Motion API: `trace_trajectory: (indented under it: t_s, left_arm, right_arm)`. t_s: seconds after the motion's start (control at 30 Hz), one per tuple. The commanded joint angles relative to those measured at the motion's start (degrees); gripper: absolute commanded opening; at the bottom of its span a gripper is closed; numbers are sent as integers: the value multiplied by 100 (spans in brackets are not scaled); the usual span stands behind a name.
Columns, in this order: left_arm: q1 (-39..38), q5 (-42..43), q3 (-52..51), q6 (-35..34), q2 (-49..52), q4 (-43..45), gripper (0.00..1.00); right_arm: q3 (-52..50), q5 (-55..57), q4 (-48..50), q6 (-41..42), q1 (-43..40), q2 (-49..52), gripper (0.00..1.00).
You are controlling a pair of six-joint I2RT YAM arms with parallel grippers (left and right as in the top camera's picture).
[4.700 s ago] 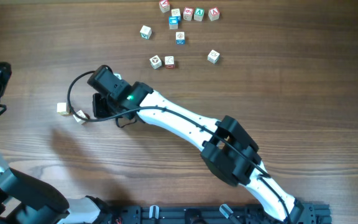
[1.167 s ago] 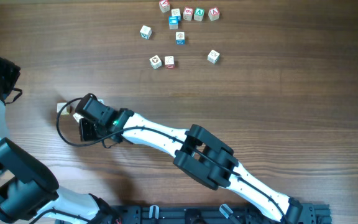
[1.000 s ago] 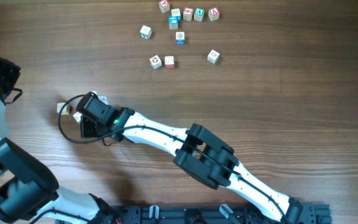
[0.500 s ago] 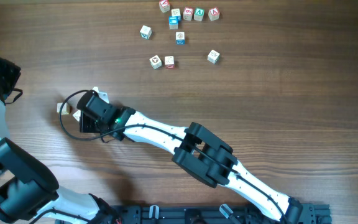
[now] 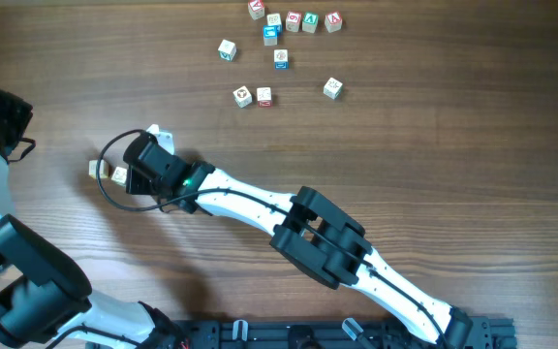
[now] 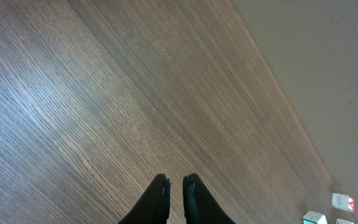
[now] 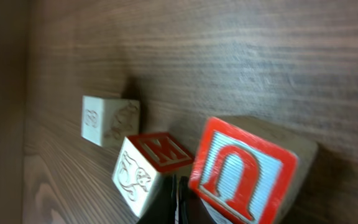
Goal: Form a horizontal line
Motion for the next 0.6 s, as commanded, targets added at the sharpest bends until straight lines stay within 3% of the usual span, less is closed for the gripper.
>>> trace_trajectory:
  t_s: [0.0,0.13,0.23,0.4,0.57]
  left_arm:
    - [13,-33,-24,-9,74,-31,13]
    - [13,-37,-24,33,74,-164,4]
    - [9,-61,-26,188,133,-289,4]
    - [-46,-79,-26,1193,538,-466,4]
    - [-22,-120,-26,1237,1069,-721,4]
  right_arm:
    - [92,151,133,-122,-11,149,5]
    - [92,103,153,-133,-11,162,5]
    - [92,96,144,-199,-11,166,5]
    - [92,-33,122,-278,-11,166,5]
    - [92,-94,120,-402,-11,166,5]
